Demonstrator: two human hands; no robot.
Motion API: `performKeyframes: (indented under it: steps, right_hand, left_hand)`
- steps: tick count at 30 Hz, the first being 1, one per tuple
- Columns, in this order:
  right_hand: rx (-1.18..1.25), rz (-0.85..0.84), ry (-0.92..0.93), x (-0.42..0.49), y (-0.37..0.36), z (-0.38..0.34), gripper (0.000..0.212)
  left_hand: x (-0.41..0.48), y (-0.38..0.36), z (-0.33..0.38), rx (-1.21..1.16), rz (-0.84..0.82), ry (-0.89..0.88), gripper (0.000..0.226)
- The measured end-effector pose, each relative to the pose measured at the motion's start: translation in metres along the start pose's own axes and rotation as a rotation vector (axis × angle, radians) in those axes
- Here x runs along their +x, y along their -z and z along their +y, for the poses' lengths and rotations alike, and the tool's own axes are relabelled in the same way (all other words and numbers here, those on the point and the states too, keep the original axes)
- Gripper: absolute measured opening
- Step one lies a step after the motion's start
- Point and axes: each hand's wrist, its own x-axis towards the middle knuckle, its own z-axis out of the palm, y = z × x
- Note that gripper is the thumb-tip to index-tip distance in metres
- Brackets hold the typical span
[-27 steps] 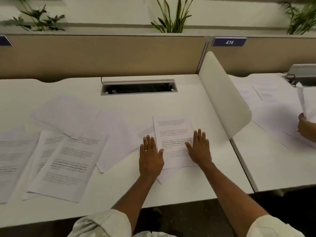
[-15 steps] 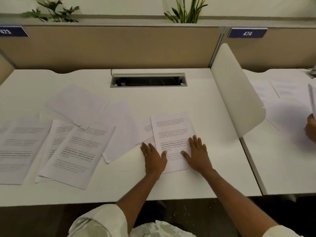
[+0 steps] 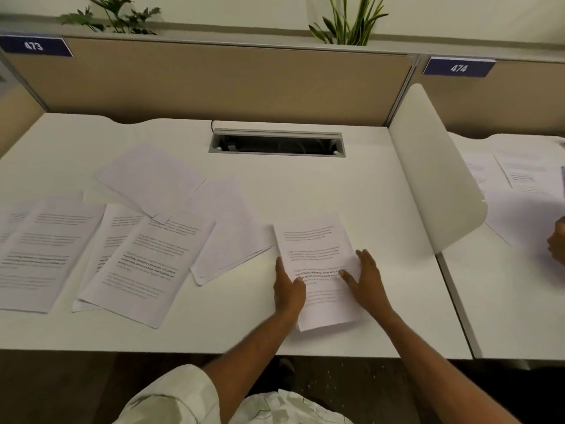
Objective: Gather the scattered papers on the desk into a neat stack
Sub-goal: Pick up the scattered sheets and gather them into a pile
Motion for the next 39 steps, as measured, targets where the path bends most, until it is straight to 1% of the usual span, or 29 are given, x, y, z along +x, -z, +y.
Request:
performKeyframes:
  steps: [3,6,9,12,13,14,15,17,19,21,23,25,28,30,32,35,37,39]
  right_hand:
    - [0.170,0.071,-0.117,0.004,0.009,-0.003,0.076]
    - [0.363,0.051,-0.200,0.003,0.007,-0.006,0.079]
    - [0.601,0.036,-0.259,0.002,0.005,-0.011,0.089]
    - [0.831,-0.017,-0.261,0.003,0.008,-0.021,0.096]
    - [0.896,-0.055,-0.239,0.002,0.010,-0.027,0.092]
    - [0.934,-0.088,-0.192,0.000,0.012,-0.033,0.083]
    - [0.942,-0.093,-0.117,-0.002,0.013,-0.040,0.068]
    - [0.937,-0.036,0.038,-0.008,0.011,-0.053,0.041]
    - [0.954,0.024,0.146,-0.014,0.007,-0.065,0.032]
    - [0.928,0.057,0.220,-0.021,0.004,-0.074,0.029]
    - [0.872,0.048,0.270,-0.026,-0.001,-0.075,0.028]
    - [0.787,0.016,0.306,-0.031,-0.006,-0.073,0.031]
    - [0.667,-0.017,0.333,-0.032,-0.011,-0.067,0.038]
    - [0.651,-0.024,0.318,-0.030,-0.014,-0.064,0.035]
    - [0.635,-0.010,0.286,-0.027,-0.017,-0.065,0.030]
    - [0.605,0.045,0.264,-0.021,-0.021,-0.068,0.019]
    - [0.622,0.055,0.271,-0.016,-0.021,-0.073,0.021]
    - [0.655,0.030,0.256,-0.012,-0.022,-0.080,0.024]
  left_hand:
    - [-0.008,0.001,0.001,0.035,-0.071,-0.081,0.069]
    - [-0.012,0.009,0.007,0.095,-0.097,-0.218,0.062]
    - [-0.014,0.023,0.020,0.078,-0.118,-0.351,0.058]
    - [-0.014,0.042,0.035,0.050,-0.151,-0.455,0.057]
    - [-0.013,0.050,0.038,0.057,-0.159,-0.485,0.055]
    - [-0.012,0.057,0.039,0.071,-0.154,-0.509,0.052]
    - [-0.010,0.064,0.038,0.085,-0.135,-0.526,0.049]
    - [-0.006,0.077,0.034,0.089,-0.065,-0.531,0.043]
    - [-0.002,0.087,0.033,0.080,0.002,-0.524,0.036]
    - [0.001,0.094,0.034,0.058,0.045,-0.530,0.034]
    - [0.002,0.099,0.033,0.038,0.043,-0.529,0.042]
    - [0.001,0.101,0.029,0.031,0.017,-0.520,0.047]
    - [0.002,0.100,0.021,0.049,-0.017,-0.481,0.049]
    - [0.002,0.098,0.018,0.076,-0.043,-0.459,0.049]
    - [0.003,0.097,0.017,0.095,-0.061,-0.454,0.046]
    - [0.005,0.101,0.015,0.117,-0.026,-0.451,0.039]
    - [0.008,0.109,0.015,0.132,0.014,-0.449,0.031]
    - [0.013,0.120,0.014,0.124,0.042,-0.443,0.024]
